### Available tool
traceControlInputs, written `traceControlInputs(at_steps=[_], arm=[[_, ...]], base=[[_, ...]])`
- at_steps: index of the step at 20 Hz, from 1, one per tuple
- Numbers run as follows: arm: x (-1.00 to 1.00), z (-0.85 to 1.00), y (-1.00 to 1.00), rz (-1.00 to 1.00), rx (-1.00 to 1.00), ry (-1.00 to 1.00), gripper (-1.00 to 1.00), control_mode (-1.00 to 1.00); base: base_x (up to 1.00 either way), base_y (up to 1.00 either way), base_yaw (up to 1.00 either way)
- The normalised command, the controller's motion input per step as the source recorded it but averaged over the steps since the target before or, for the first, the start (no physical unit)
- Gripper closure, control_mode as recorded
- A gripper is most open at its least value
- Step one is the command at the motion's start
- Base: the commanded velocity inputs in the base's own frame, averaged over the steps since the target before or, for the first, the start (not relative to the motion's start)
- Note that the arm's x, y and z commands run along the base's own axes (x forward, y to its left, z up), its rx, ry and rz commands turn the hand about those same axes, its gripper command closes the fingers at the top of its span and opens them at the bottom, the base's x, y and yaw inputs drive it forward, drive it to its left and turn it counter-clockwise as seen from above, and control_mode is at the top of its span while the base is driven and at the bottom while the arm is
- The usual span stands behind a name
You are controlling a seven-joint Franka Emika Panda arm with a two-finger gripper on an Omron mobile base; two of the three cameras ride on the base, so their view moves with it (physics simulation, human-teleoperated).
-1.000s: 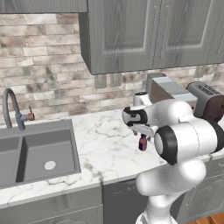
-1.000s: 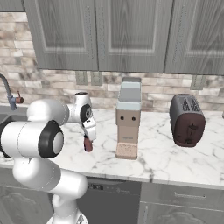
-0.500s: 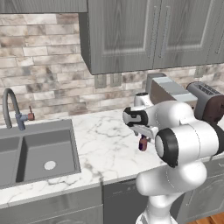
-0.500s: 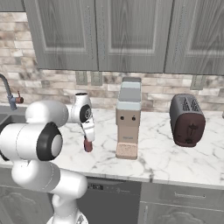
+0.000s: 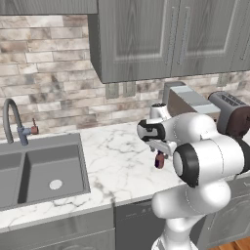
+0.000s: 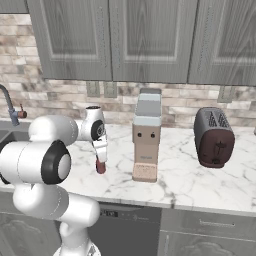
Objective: There is a wine glass and glass cup on the dining counter. Place the wine bottle next to the wine glass and the juice bottle next to the glass cup.
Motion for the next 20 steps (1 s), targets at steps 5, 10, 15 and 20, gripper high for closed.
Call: traceControlInputs(at_steps=[5,10,15,20], arm=[[0.01,-0.02,0.00,-0.03,0.00,0.00,-1.00,-1.00],[0.03,-0.04,0.00,-0.01,0.00,0.00,1.00,-1.00],[0.00,-0.01,0.00,0.00,0.00,0.00,1.00,-1.00],[-0.03,0.08,-0.01,0.00,0.01,0.00,1.00,-1.00]], base=[[0.00,0.00,0.00],[0.00,0.00,0.00],[0.00,0.00,0.00],[0.00,0.00,0.00]])
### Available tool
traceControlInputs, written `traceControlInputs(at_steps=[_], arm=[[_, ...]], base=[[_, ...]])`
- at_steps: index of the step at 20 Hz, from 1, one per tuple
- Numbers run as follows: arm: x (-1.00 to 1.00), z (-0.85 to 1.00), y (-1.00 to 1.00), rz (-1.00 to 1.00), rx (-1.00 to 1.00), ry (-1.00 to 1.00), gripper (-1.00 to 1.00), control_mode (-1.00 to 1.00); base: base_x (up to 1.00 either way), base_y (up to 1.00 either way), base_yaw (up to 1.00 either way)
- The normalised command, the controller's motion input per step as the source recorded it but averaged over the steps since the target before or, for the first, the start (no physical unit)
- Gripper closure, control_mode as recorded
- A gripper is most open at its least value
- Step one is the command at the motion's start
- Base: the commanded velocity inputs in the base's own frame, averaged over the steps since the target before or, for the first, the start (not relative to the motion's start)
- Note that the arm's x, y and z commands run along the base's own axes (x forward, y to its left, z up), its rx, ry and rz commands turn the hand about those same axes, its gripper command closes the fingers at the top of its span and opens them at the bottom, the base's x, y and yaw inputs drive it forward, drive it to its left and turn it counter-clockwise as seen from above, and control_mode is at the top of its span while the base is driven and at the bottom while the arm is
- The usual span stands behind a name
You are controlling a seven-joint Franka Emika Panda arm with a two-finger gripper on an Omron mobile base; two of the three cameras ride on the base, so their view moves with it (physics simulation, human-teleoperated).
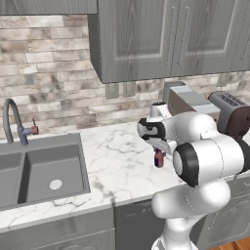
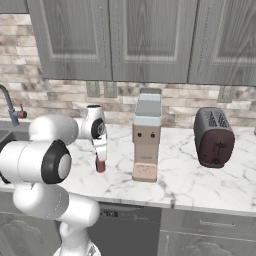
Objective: There is a wine glass and glass cup on the dining counter. Place the wine bottle next to the wine glass and the juice bottle next to the glass cup.
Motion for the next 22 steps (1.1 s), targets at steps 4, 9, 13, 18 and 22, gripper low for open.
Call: traceControlInputs(at_steps=[4,9,13,18,22], arm=[[-0.21,0.47,0.00,0.01,0.03,0.00,1.00,-1.00],[-0.47,0.58,0.00,0.03,0.05,-0.05,1.00,-1.00],[-0.49,0.58,0.00,0.01,0.06,-0.01,1.00,-1.00],[-0.51,0.45,-0.02,0.00,0.07,0.00,1.00,-1.00],[-0.52,0.26,-0.05,0.00,0.07,0.00,1.00,-1.00]], base=[[0.00,0.00,0.00],[0.00,0.00,0.00],[0.00,0.00,0.00],[0.00,0.00,0.00],[0.00,0.00,0.00]])
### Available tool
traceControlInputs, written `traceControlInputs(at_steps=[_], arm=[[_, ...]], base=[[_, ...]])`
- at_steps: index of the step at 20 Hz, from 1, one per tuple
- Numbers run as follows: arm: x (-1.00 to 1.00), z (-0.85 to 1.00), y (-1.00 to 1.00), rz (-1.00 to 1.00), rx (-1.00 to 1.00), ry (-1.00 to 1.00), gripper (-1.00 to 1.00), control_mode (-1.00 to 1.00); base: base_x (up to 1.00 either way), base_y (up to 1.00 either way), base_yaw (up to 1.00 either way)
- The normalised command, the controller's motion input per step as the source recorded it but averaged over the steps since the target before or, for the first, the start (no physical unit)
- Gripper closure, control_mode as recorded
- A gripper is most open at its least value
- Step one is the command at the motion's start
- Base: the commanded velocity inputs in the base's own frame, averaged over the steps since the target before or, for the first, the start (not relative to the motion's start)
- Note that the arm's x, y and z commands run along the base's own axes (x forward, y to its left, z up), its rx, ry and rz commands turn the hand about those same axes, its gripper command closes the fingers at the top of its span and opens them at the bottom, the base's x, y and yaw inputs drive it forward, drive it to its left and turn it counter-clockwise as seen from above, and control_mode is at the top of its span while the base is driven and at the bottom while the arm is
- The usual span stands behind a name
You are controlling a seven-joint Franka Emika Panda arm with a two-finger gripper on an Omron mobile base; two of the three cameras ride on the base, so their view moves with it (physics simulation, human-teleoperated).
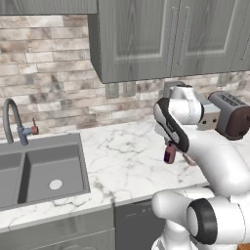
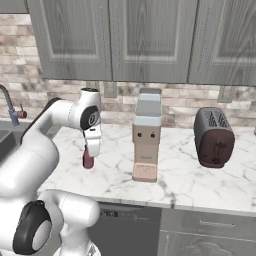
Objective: There is a wine glass and glass cup on the dining counter. Place the wine bottle next to the wine glass and the juice bottle next to the glass cup.
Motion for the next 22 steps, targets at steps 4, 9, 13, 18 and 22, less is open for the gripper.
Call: traceControlInputs(at_steps=[4,9,13,18,22], arm=[[-0.34,0.03,0.00,0.00,0.00,-0.08,1.00,-1.00],[-0.19,0.00,0.00,0.00,-0.02,-0.10,1.00,-1.00],[0.00,0.00,0.00,0.00,0.00,-0.01,1.00,-1.00],[0.00,0.00,0.00,0.00,0.00,0.00,1.00,1.00],[0.00,0.00,0.00,0.00,0.00,0.00,1.00,1.00]], base=[[0.00,0.00,0.00],[0.00,0.00,0.00],[0.00,0.00,0.00],[0.00,0.00,0.00],[-0.13,0.00,0.01]])
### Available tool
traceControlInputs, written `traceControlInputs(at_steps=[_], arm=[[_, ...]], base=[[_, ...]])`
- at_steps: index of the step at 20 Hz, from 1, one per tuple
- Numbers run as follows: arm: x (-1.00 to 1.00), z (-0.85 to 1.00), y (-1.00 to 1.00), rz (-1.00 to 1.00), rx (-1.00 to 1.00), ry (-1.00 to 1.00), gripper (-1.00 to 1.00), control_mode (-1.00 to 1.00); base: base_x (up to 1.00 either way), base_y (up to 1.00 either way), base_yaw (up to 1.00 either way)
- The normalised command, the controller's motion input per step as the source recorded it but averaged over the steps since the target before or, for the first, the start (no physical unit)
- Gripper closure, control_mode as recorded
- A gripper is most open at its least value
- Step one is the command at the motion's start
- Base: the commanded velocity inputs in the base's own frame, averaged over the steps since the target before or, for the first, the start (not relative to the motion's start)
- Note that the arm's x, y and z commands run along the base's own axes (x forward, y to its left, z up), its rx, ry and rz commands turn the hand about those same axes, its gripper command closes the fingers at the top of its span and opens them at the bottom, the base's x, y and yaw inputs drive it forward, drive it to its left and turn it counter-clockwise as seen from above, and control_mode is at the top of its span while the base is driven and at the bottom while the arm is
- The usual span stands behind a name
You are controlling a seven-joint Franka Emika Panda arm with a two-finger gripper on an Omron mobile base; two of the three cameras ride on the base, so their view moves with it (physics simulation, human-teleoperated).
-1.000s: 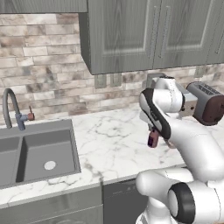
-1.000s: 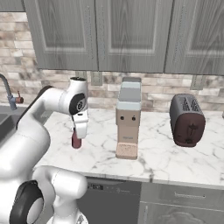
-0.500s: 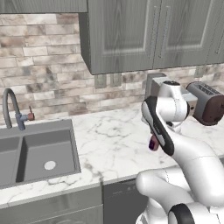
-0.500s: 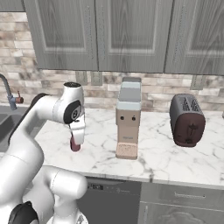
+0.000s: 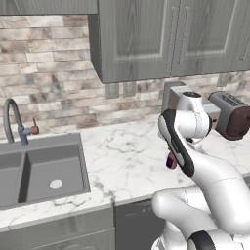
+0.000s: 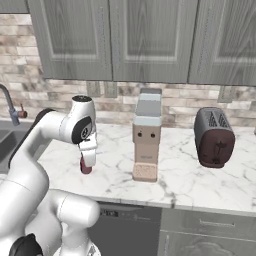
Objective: There is a wine glass and glass cup on the dining counter. Place the wine bottle next to the wine glass and the juice bottle next to the glass cup.
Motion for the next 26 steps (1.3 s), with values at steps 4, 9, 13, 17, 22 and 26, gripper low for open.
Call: traceControlInputs(at_steps=[4,9,13,17,22,26], arm=[[0.00,0.00,0.00,0.00,0.00,0.00,1.00,1.00],[0.00,0.00,0.00,0.00,0.00,0.00,1.00,1.00],[0.00,0.00,0.00,0.00,0.00,0.00,1.00,1.00],[0.00,0.00,0.00,0.00,0.00,0.00,1.00,1.00],[0.00,0.00,0.00,0.00,0.00,0.00,1.00,1.00],[0.00,0.00,0.00,0.00,0.00,0.00,1.00,1.00]], base=[[-0.60,0.00,0.08],[-0.72,0.00,0.22],[-0.54,0.00,0.49],[-0.33,0.00,0.85],[-0.09,0.00,1.00],[-0.04,0.00,1.00]])
